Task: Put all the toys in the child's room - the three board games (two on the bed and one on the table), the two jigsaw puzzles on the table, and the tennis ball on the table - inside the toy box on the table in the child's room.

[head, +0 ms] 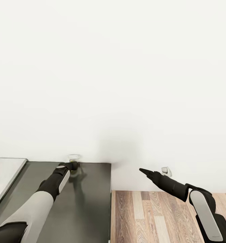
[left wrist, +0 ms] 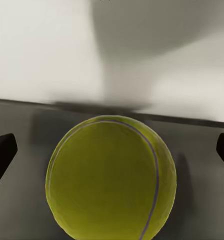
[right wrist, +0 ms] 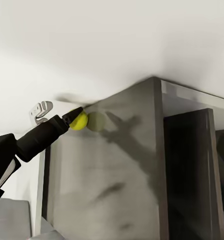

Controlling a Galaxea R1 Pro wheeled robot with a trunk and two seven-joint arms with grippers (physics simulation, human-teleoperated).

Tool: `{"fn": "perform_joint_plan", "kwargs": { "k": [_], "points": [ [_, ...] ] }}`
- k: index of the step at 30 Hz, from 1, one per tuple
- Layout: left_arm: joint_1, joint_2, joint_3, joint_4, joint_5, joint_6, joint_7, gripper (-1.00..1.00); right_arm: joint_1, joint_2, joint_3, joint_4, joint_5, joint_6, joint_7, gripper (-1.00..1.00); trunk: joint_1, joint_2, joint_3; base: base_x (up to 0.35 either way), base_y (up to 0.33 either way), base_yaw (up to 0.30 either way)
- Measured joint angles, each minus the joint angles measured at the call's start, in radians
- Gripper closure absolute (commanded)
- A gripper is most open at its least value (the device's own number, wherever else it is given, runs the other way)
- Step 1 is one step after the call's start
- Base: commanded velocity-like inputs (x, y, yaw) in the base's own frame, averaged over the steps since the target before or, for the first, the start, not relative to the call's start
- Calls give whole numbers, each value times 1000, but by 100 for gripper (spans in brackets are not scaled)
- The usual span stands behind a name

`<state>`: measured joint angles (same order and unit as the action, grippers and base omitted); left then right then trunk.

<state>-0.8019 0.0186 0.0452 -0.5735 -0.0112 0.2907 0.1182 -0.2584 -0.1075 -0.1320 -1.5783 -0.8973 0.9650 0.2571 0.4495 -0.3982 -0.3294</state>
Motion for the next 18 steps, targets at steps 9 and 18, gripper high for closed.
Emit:
{"fn": "perform_joint_plan", "kwargs": {
  "k": [9,18],
  "points": [
    [1,0,-1,1,2,9,-5,-100,0,0,0,0,0,0,0,-100,-1,0,0,138,58,0],
    [13,-1,-1,1,2,8,-5,-100,0,0,0,0,0,0,0,-100,0,0,0,32,12,0]
  ]
}}
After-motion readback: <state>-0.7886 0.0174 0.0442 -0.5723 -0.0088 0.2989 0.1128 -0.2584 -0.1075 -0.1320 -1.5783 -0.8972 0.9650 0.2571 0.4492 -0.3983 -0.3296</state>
